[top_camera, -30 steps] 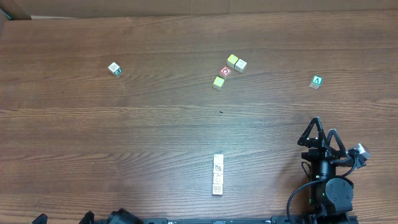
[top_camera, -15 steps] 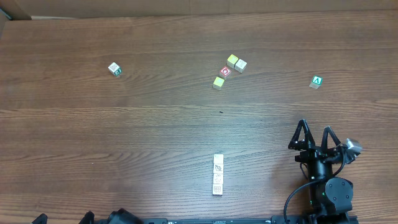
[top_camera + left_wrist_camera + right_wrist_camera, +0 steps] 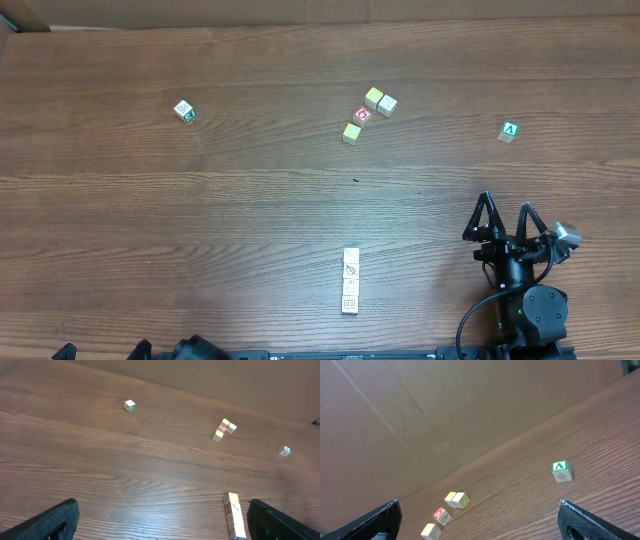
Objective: Flip 4 blocks
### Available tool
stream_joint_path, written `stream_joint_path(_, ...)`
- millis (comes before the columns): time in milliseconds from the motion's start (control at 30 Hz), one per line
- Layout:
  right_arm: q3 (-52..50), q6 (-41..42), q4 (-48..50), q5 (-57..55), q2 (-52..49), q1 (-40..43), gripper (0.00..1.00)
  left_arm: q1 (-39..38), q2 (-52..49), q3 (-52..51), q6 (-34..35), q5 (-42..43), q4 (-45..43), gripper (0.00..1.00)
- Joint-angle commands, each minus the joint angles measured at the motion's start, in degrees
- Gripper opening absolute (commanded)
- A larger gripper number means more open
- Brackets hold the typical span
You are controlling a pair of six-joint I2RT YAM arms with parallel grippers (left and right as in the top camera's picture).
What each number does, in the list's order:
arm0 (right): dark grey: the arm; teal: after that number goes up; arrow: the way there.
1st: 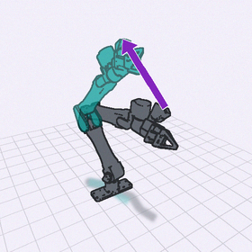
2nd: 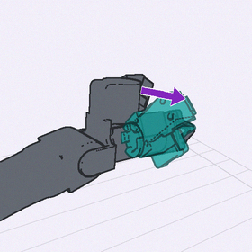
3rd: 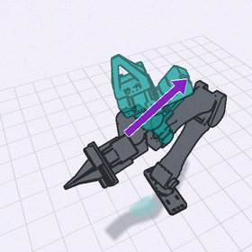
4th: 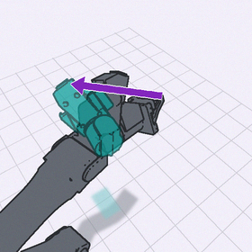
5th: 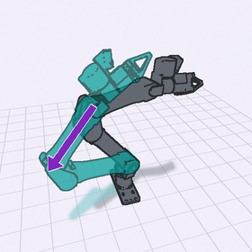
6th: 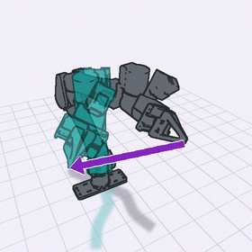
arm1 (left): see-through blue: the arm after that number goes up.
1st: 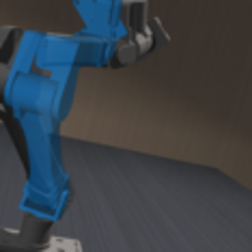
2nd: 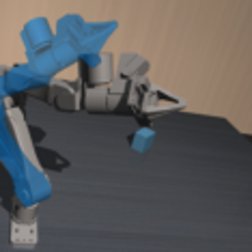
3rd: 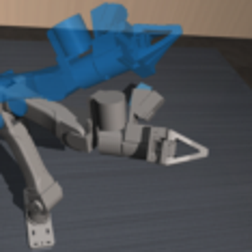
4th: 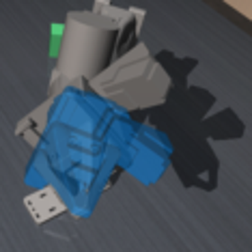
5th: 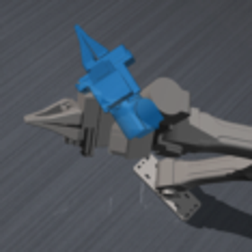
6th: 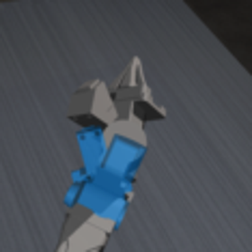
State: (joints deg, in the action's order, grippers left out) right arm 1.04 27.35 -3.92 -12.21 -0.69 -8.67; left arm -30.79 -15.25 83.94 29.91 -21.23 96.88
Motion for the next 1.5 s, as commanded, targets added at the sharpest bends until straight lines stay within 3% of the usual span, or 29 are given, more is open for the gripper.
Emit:
stream_joint_path(0, -0.59, -0.63, 0.39, 0.33, 0.46, -0.26, 1.00, -0.33, 0.59, 0.00, -0.11, 0.28, -0.09, 1.00)
stream_joint_path(800, -0.59, -0.63, 0.39, 0.33, 0.46, -0.26, 1.00, -0.33, 0.59, 0.00, -0.04, 0.37, -0.09, 1.00)
stream_joint_path(933, -0.59, -0.63, 0.39, 0.33, 0.46, -0.26, 1.00, 3.28, 0.59, -1.07, 0.59, 0.20, -1.88, 1.00)
stream_joint_path(1167, -0.59, -0.63, 0.39, 0.33, 0.46, -0.26, 1.00, 21.84, 1.66, -15.89, 0.52, -0.72, -19.43, 1.00)
stream_joint_path(1333, -0.59, -0.63, 0.39, 0.33, 0.48, -0.26, 1.00, 32.44, 3.63, -33.35, 0.50, 9.31, -39.98, 1.00)
stream_joint_path(1467, -0.59, -0.63, 0.39, 0.33, 0.46, -0.26, 1.00, 35.56, 7.08, -49.24, 0.55, 18.51, -58.14, 1.00)
